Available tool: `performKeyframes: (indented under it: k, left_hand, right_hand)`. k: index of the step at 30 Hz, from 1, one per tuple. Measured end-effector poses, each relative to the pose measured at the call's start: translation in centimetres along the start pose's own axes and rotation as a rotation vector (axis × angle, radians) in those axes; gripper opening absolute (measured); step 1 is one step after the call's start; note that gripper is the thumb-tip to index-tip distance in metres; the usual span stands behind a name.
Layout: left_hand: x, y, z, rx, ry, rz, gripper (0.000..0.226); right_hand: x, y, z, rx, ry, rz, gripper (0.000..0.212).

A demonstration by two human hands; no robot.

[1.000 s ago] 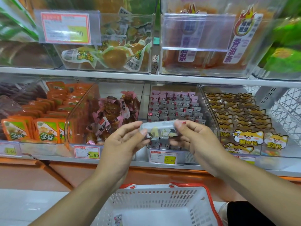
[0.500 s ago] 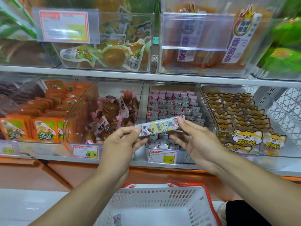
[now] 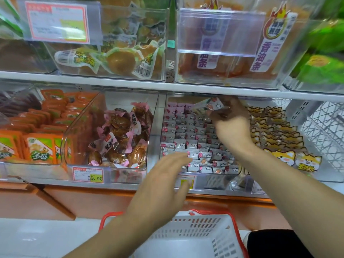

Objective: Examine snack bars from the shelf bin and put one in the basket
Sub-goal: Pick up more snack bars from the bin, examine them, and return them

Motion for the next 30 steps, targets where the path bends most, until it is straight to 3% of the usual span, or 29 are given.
performKeyframes:
  k: [7, 15, 20, 26, 30]
  left_hand:
    - [0.3, -0.4, -3.2, 0.169, 0.159, -0.022, 0.07]
    - [0.7, -0.3, -3.0, 0.21, 0.163, -0.04, 0.065]
    - [1.1, 0.4, -2.4, 0.159, 0.21, -0.035, 0.065]
    - [0.9, 0.6, -2.0, 0.115, 0.255, -0.051, 0.07]
    - [0.8, 0.8, -1.7, 0.09, 0.308, -0.073, 0.073]
  right_hand:
    - [3.4, -0.2, -2.1, -0.385, 0.067, 0.026, 0.022]
    - [5.0, -1.4, -4.7, -0.392, 0.284, 0.123, 0.044]
    - [5.8, -1.1, -6.5, -0.531, 0.306, 0.206, 0.066]
    - [6.9, -3.2, -7.2, -0.775, 0.401, 0.026, 0.045]
    - [7.3, -2.4, -7.3, -0.757, 0.271, 0.1, 0.03]
Point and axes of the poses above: each hand's wrist, its own x-axis towards the middle knuckle, its own z-axis out of the back of the hand, y = z × x, the point moved 4 cm from there along x, towards the middle knuckle, and after that the axes turned 10 degrees about y, right-handed, at the moved point
